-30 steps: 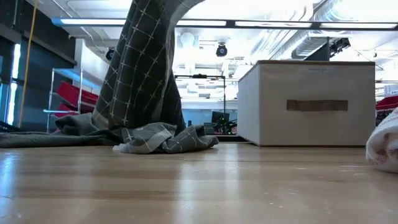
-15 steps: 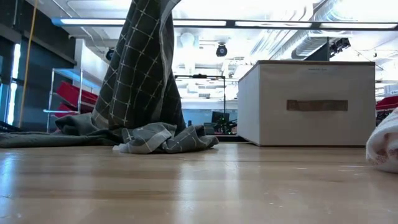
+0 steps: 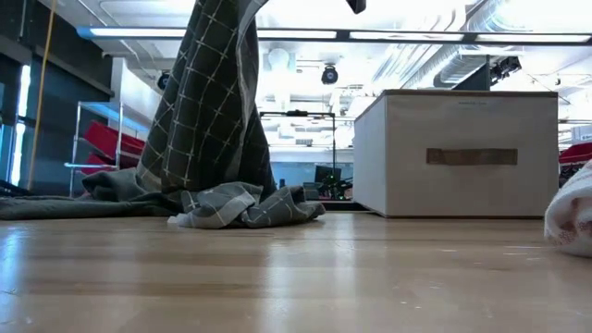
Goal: Fold towel
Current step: Fold the gray checkered towel
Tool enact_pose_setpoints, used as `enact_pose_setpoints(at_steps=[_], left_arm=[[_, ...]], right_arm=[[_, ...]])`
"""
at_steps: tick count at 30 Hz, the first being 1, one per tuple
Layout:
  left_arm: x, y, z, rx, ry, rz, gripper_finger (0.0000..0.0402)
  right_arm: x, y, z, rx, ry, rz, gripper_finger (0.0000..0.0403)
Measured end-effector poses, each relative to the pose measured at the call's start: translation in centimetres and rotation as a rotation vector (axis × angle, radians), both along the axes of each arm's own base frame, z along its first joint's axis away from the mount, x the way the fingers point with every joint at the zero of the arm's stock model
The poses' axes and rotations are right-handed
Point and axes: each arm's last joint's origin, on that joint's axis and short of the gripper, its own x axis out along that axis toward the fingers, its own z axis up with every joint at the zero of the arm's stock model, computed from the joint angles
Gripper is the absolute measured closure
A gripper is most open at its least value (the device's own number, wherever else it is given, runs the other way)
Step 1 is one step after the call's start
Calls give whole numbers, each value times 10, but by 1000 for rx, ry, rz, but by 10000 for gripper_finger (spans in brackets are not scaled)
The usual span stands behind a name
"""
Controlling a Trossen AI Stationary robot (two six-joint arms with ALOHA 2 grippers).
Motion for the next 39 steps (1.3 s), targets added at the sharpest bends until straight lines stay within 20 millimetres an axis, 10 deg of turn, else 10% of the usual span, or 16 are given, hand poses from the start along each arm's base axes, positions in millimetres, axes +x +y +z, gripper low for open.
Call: enact_pose_setpoints(at_steps=[4,21,39], left_arm=[[0,0,0,0,1,0,401],[-2,-6,-8,-140,92,13,360],[6,-31,-124,-247,530,-14,245]], right_arm=[[0,0,-1,-26,9,18,389],[-18,-4,1,-21,123,52,402],[-75,9,-31,30,724,127,403]])
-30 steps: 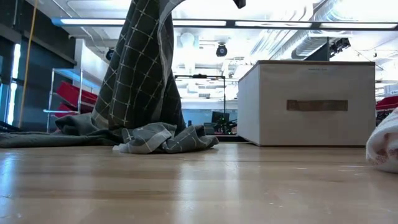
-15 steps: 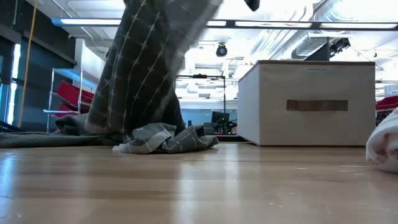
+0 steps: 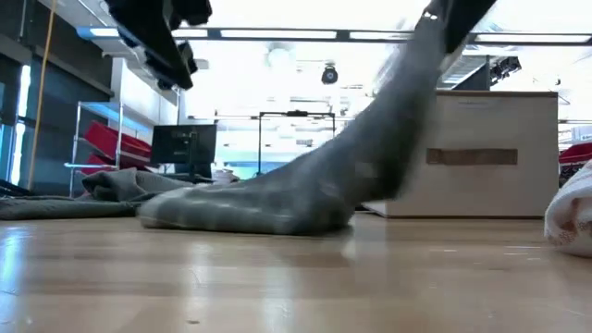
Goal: Fold towel
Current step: Fold the gray checkered towel
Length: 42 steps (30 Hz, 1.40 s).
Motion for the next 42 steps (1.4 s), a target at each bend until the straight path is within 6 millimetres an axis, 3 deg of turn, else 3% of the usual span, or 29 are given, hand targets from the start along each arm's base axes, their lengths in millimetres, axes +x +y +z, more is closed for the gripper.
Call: enact_pose_setpoints(at_steps=[6,12,18,28,38,42], left_arm=[[8,-1,-11,-40,-130,2,245],[15,-2,-26,26,-166,-65,245],[28,16,-51,114,-74,16,245],[48,33,-96,113,43,-45,245],[49,30,-106,88,91,-57,246],[48,31,-106,93,98,-34,279]], right_arm=[[3,3,1,1,-31,4,403],[6,1,2,-4,-70,-8,403],[9,2,3,2,-94,-11,403],[9,2,4,14,-101,-35,403],[9,1,4,-7,-106,-37,403],[9,1,4,-16,-109,-40,403]])
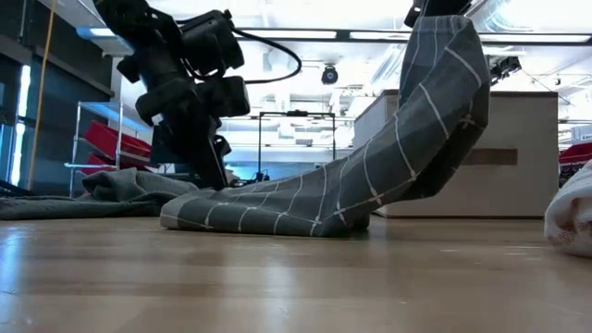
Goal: Fold towel
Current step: Fold the gray checkered towel
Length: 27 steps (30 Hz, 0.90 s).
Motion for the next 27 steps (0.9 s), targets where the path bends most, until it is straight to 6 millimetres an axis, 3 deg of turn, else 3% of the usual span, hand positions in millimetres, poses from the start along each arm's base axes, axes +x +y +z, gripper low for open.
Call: enact_pose_setpoints(at_steps=[6,16,22,27], left_arm=[[0,1,0,6,7,33,390],[-5,-1,1,-53,60,45,399],[-2,-14,40,-118,-58,-29,401],[-11,-34,72,-175,-94,-127,401]], right_arm=[[0,0,0,-5,-1,-1,403],[0,0,0,-11,-3,-5,403],[0,0,0,-11,-2,-5,403],[0,0,0,-11,-2,-5,403]])
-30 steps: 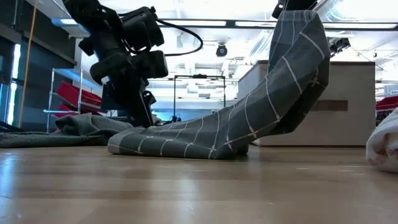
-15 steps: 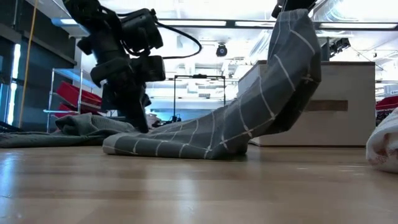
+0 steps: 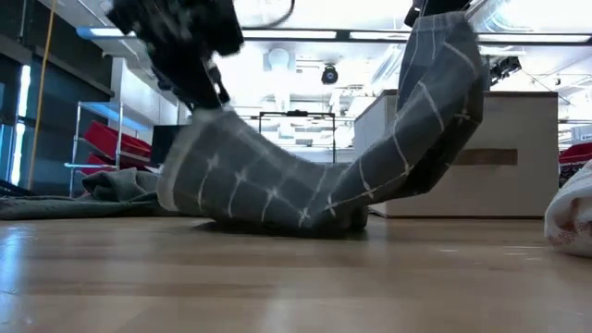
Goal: Fold towel
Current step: Fold the gray checkered towel
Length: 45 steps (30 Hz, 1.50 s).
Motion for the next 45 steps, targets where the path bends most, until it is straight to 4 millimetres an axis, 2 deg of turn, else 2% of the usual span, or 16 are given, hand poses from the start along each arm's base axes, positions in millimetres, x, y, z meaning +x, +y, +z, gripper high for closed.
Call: enact_pose_setpoints(at_steps=[2,5,8,10,14,19,33,39,45], left_arm=[[-4,-14,-2,-15,42,-46,401],[-8,-38,-18,8,145,-139,401],[-4,-56,-35,62,186,-182,401],[3,-61,-45,94,182,-159,401],[15,-64,-65,90,193,-128,401],[16,-64,-75,99,243,-98,395],[7,-61,-79,25,409,77,258],[9,-63,-78,-24,405,84,232],[16,-71,-76,-64,326,68,227]], right_arm=[[0,0,0,0,0,0,403],[0,0,0,-10,1,17,403],[0,0,0,-16,0,21,403],[0,0,0,-20,-3,19,403],[0,0,0,1,1,29,403],[0,1,0,10,2,27,403],[0,1,0,38,9,22,403],[0,1,0,27,9,45,403],[0,1,0,12,7,66,403]])
